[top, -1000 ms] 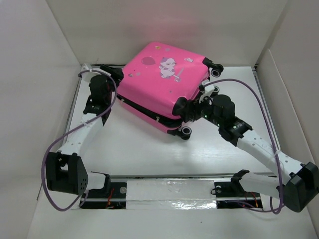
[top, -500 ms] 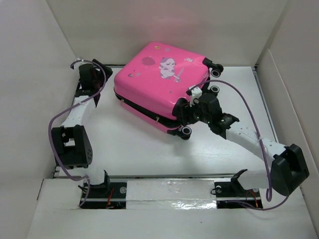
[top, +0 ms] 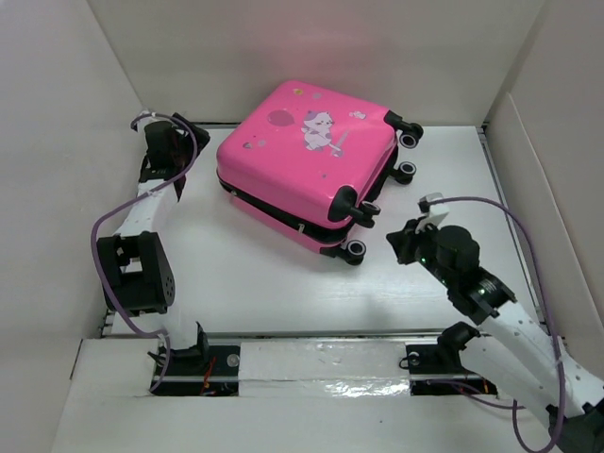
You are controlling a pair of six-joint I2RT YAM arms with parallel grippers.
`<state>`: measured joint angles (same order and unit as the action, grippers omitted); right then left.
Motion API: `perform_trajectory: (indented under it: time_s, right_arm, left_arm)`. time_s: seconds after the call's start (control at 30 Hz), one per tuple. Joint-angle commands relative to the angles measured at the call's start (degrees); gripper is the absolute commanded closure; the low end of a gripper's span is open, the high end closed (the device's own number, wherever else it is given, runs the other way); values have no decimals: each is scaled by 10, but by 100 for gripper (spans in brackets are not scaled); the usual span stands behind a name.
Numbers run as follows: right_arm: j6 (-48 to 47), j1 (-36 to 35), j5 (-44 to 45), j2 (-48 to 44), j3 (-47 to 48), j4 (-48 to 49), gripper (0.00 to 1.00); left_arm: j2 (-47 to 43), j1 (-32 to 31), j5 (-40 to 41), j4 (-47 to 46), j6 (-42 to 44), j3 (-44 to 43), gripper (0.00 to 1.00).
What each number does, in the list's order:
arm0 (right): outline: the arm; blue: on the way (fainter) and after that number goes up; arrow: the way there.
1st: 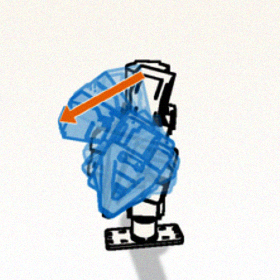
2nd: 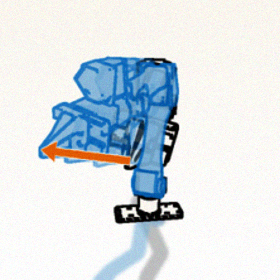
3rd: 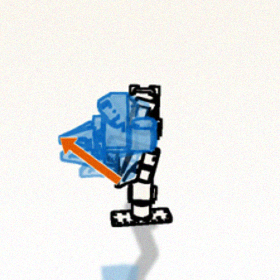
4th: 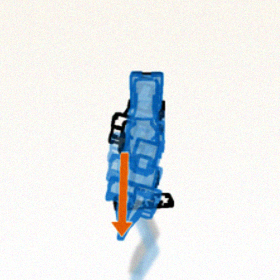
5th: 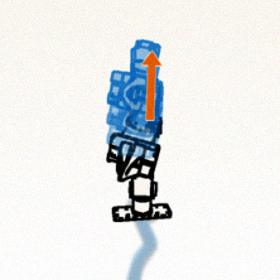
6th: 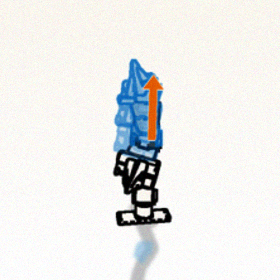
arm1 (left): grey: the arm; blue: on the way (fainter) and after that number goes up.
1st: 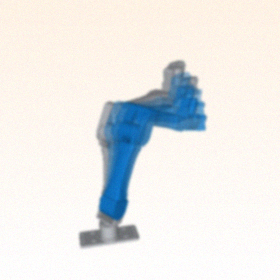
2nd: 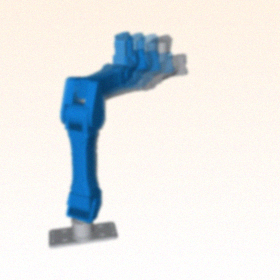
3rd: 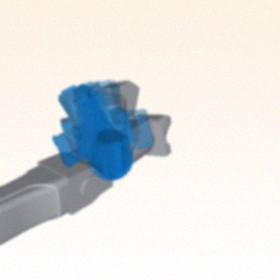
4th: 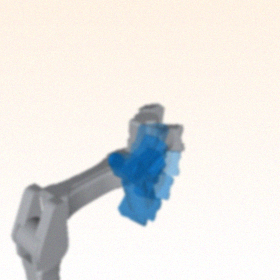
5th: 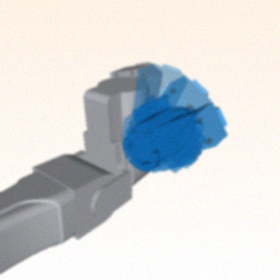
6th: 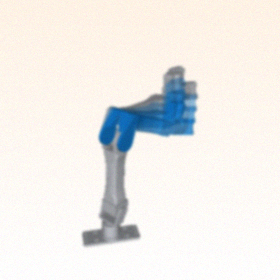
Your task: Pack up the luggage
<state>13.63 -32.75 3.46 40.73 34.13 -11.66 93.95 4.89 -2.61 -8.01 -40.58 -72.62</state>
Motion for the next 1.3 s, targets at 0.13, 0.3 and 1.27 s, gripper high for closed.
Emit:
perform_trajectory:
  time_s: [0.13, 0.3, 1.27]
  right_arm:
    - [54, 46, 26, -109, -13, 3, 49]
    - [64, 102, -1, 33, 36, 60, 48]
    - [77, 193, -136, 572, 292, 192, 77]
  left_arm:
    - [9, 0, -14, -58, -27, 43, 28]
    - [73, 0, -6, 16, 12, -59, 28]
    - [36, -125, -67, -219, -79, 189, 31]
